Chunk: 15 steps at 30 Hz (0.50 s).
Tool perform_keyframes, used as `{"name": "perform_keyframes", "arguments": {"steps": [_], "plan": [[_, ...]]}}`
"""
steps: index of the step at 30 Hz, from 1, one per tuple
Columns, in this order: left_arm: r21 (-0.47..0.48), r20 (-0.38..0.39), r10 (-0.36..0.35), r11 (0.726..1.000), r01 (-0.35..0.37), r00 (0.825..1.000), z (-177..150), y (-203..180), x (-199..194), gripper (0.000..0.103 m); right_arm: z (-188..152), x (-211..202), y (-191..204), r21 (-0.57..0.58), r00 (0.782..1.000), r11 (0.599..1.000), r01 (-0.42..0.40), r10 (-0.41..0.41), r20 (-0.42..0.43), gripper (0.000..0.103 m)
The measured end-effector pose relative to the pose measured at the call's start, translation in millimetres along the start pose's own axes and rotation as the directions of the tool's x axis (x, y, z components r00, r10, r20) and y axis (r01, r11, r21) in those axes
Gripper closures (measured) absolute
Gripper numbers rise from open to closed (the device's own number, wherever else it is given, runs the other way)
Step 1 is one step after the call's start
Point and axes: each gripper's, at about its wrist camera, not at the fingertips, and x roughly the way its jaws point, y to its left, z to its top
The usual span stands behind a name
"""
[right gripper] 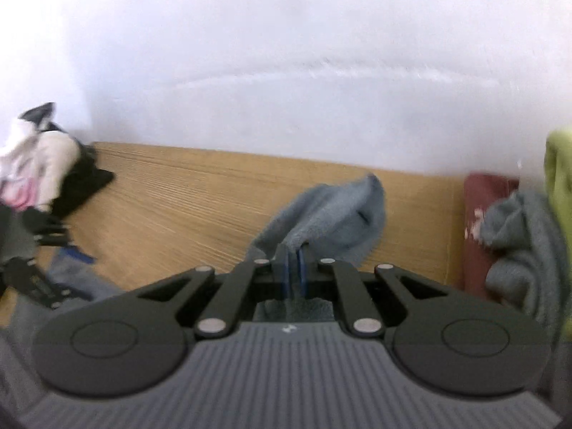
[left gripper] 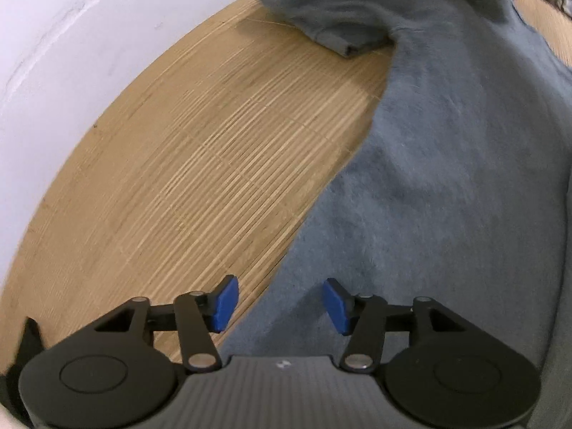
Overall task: Fold clothes
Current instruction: 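Grasp the grey shirt edge with the right gripper while the left gripper grasps beside it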
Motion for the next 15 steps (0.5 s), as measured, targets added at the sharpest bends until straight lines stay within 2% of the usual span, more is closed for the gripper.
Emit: {"name": "perform_keyframes", "arguments": {"steps": [1,2,5,10,15], "plan": [[-0.026,0.002,-0.044,0.999,0.044,0.999,1,2,0,0.086,0,-9,2,-0.011,1.000,1.000,-0.008,0.008,0.008,0.094],[-0.042,-0.001,-0.073,0.996,0.073,0.997,2,1,1,0.097,-1,-17,4,-0.021,1.000,1.000,-0.017,0.017,0.017,0.094],[-0.033,0.014,-0.034,0.999,0.034,0.999,-2,-8,-3,0.101,-5,-32,5,-0.037,1.000,0.999,-0.006,0.007,0.016,0.094],[-0.162,0.107,0.034,0.987,-0.016,0.994,-15,-5,-43,0.101,-10,-45,5,-0.071,1.000,0.997,0.029,-0.029,0.000,0.094],[-0.134,0.136,0.143,0.983,-0.124,0.980,-33,-44,-93,0.101,-24,-88,25,-0.115,1.000,0.993,0.009,-0.006,0.024,0.094]]}}
